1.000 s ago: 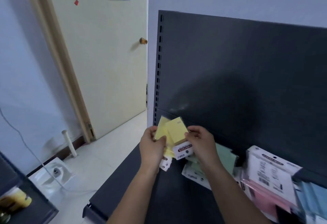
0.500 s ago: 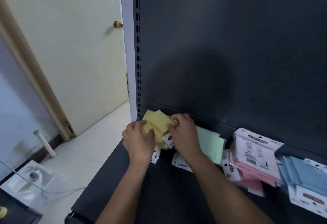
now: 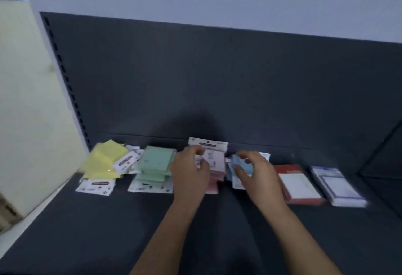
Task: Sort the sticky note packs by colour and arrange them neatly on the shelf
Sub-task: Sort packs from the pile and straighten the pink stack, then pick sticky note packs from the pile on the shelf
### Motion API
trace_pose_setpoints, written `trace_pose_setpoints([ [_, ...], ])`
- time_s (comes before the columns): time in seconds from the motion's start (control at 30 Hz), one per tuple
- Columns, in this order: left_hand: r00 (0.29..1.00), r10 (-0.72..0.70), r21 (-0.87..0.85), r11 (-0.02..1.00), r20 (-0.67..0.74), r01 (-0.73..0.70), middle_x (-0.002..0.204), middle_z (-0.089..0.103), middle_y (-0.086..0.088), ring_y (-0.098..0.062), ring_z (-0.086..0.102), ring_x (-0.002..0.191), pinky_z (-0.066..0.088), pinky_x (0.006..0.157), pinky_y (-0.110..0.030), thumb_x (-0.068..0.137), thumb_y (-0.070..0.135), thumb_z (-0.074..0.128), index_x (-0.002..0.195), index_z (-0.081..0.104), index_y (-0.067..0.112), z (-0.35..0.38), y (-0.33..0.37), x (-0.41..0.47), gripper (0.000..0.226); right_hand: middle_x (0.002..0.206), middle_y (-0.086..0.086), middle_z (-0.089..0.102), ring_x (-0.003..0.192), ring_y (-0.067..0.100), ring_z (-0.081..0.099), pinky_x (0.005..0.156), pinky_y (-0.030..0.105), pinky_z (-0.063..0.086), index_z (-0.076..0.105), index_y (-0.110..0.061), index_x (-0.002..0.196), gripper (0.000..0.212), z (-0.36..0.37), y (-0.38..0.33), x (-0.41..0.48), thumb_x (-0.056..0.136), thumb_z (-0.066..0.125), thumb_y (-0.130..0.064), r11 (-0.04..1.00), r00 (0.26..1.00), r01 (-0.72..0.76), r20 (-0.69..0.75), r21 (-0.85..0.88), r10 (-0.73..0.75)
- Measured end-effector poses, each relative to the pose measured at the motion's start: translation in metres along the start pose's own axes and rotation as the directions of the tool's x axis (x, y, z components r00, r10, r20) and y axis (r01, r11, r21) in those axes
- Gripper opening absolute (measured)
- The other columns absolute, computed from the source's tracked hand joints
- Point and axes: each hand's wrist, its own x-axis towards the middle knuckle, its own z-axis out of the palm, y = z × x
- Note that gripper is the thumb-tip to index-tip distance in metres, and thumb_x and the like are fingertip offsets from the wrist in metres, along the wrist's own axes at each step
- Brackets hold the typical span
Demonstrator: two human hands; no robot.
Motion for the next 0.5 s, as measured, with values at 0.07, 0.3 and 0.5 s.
trace_pose_setpoints([
  [0.07, 0.982, 0.085, -0.062, 0.995, 0.169, -0.075, 0.103, 0.066, -0.001, -0.022, 0.055, 0.102, 0.044, 0.092, -0.04, 0.081, 0.006, 0.052, 0.1, 0.065, 0.012, 0.036, 0.037, -0.03, 0.024, 0.104, -0.003, 0.064, 0.098, 0.016, 0.058, 0.082, 0.025, 0.042, 0.064, -0.013, 0.105, 0.021, -0.051, 0.038, -0.03, 0.083, 0.066, -0.015, 0.994, 0.992, -0.108, -0.065, -0.027, 0.106],
  [0.3, 0.779, 0.208, -0.121, 0.978, 0.591, -0.169, 0.111, 0.064, 0.002, -0.017, 0.054, 0.11, 0.041, 0.098, -0.038, 0.09, 0.007, 0.046, 0.117, 0.061, 0.016, 0.135, 0.147, -0.153, 0.032, 0.102, 0.001, 0.063, 0.099, 0.019, 0.057, 0.083, 0.025, 0.04, 0.064, -0.007, 0.108, 0.026, -0.198, 0.133, -0.156, 0.084, 0.067, -0.015, 0.916, 0.911, -0.371, -0.253, -0.154, 0.327],
  [0.5, 0.563, 0.334, -0.151, 0.926, 0.756, -0.346, 0.123, 0.058, 0.008, -0.015, 0.045, 0.118, 0.033, 0.103, -0.034, 0.096, 0.015, 0.04, 0.129, 0.052, 0.02, 0.201, 0.225, -0.242, 0.035, 0.106, -0.003, 0.06, 0.1, 0.014, 0.056, 0.084, 0.023, 0.041, 0.06, -0.011, 0.115, 0.031, -0.309, 0.187, -0.25, 0.086, 0.065, -0.021, 0.813, 0.761, -0.568, -0.454, -0.123, 0.463],
])
